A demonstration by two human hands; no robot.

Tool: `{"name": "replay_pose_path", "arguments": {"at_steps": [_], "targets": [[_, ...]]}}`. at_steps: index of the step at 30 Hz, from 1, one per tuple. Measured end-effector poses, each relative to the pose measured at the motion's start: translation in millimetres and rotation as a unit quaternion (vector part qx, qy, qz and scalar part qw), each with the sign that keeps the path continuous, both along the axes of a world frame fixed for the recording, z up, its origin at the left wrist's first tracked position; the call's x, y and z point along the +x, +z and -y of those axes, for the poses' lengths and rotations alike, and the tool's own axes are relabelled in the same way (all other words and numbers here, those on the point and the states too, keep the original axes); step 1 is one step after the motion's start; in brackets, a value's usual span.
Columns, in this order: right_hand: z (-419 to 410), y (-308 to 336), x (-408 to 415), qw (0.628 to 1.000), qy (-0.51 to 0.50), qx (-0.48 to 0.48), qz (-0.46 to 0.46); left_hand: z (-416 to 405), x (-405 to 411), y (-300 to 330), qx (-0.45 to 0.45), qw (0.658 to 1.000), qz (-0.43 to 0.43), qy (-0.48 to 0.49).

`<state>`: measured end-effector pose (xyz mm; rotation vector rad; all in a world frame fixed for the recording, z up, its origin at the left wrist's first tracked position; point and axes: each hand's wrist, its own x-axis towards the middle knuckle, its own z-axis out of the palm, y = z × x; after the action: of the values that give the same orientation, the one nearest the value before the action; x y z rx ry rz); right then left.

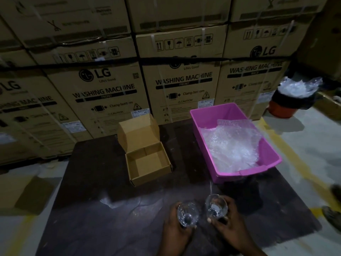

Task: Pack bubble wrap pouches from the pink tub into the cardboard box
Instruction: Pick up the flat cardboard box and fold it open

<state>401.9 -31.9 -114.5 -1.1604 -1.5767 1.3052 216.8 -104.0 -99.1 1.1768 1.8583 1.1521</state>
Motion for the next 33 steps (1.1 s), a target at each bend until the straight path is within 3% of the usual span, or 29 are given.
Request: {"name": "replay_pose_path", "arguments": {"at_steps": [16, 33], "targets": [[9.3, -2.4, 10.9, 0.999, 0.019, -0.038, 0.020, 9.0, 11.4, -9.6, 0.023, 0.999, -0.013, 0.026], [-3.3, -14.9, 13.8, 0.999, 0.012, -0.018, 0.040, 9.7, 9.2, -25.3, 0.026, 0.999, -0.032, 0.019]]}}
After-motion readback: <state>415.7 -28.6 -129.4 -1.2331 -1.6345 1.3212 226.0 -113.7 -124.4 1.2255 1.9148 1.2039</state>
